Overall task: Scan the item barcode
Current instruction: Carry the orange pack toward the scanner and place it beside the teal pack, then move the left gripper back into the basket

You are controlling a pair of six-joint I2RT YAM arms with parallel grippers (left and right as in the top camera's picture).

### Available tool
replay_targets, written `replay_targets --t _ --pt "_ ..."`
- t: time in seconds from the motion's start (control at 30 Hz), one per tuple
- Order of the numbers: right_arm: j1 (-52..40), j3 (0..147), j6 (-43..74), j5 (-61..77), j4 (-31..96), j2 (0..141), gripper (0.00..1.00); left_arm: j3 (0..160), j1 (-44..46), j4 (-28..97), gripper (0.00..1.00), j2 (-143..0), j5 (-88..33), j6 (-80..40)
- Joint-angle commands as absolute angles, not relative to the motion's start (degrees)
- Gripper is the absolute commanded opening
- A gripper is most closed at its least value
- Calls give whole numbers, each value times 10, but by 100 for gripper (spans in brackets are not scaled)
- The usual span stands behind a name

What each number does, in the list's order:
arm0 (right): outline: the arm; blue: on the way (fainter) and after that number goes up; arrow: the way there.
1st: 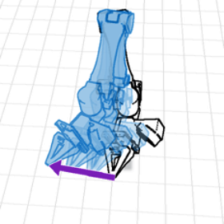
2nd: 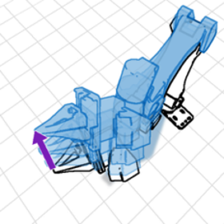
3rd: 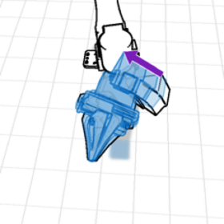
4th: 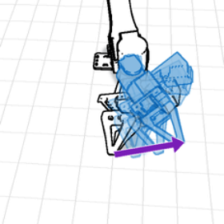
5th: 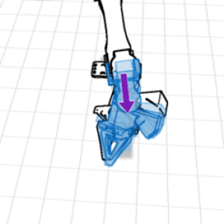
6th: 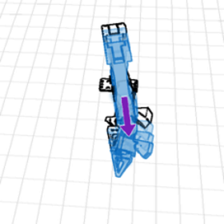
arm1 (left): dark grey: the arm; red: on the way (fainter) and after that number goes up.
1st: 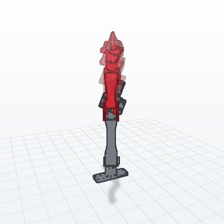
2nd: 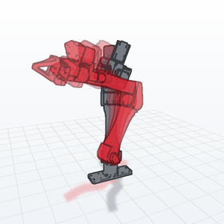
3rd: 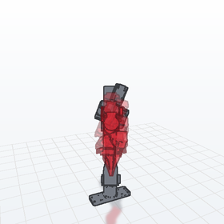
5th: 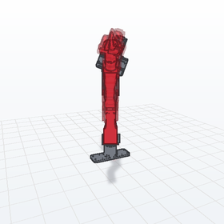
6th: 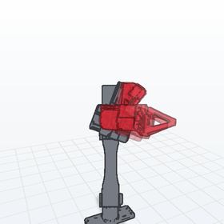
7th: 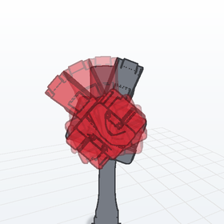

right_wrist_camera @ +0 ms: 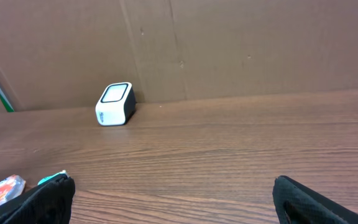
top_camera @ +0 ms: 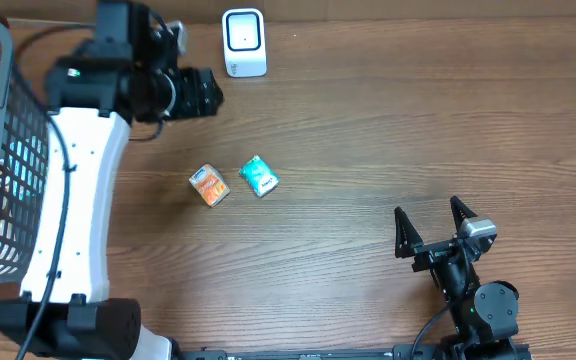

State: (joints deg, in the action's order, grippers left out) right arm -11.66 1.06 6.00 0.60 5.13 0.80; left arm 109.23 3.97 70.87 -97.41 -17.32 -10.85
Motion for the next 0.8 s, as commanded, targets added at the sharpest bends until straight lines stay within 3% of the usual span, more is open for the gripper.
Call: replay_targets --t 0.0,0.2,0.47,0.77 --pt "-115 5 62 1 48 3 100 1202 -2 756 67 -964 -140 -91" --pt "-115 5 62 1 48 3 100 1328 -147 822 69 -964 -101 -117" --pt "-115 5 62 1 48 3 100 1313 -365 839 78 -981 -64 -171" --pt "-115 5 62 1 48 3 100 1181 -459 757 80 -1001 -16 -176"
